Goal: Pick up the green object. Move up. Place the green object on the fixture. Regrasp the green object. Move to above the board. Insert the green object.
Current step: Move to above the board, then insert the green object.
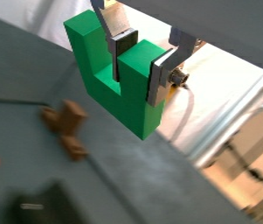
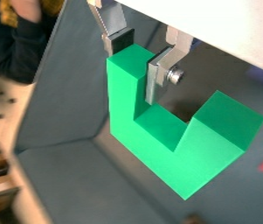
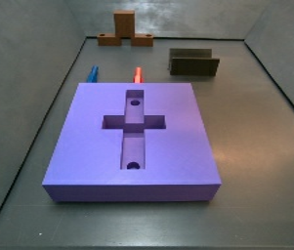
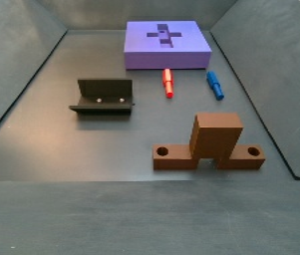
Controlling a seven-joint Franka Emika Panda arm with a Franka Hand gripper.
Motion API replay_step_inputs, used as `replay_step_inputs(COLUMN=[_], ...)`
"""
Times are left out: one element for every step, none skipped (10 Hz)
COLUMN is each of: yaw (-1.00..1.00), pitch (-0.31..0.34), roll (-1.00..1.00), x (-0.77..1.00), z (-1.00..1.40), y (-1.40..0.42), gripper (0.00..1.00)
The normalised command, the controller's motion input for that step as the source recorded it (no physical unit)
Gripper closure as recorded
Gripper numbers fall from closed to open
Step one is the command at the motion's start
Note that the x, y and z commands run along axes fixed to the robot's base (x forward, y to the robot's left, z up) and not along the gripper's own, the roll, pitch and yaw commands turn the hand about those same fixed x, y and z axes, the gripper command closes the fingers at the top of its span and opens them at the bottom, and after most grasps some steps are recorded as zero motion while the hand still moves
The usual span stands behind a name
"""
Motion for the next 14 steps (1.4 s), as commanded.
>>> replay_step_inputs(yaw=[-0.09, -0.08, -0.07, -0.06, -0.04, -0.03, -0.02, -0.01, 0.00, 0.00, 0.00, 0.01, 0.00, 0.00], pitch=[0.157, 0.165, 0.171, 0.177, 0.175, 0.175, 0.168, 0.138, 0.113, 0.055, 0.015, -0.001, 0.013, 0.010], roll=[-1.00, -1.00, -1.00, -1.00, -1.00, -1.00, -1.00, -1.00, -1.00, -0.69, -0.46, -0.25, 0.00, 0.00], x=[-1.30, -1.32, -1.30, -0.85, -0.48, -0.26, -0.17, -0.12, -0.08, -0.06, -0.05, -0.04, 0.03, 0.05], z=[0.33, 0.29, 0.30, 0.19, 0.10, 0.04, 0.04, 0.01, 0.01, 0.01, -0.01, 0.00, 0.00, 0.00], y=[-1.40, -1.40, -1.40, -0.90, -0.49, -0.25, -0.14, -0.06, 0.00, 0.01, 0.02, 0.00, 0.00, -0.03], gripper=[1.00, 1.00, 1.00, 1.00, 1.00, 1.00, 1.00, 1.00, 1.00, 1.00, 1.00, 1.00, 1.00, 1.00])
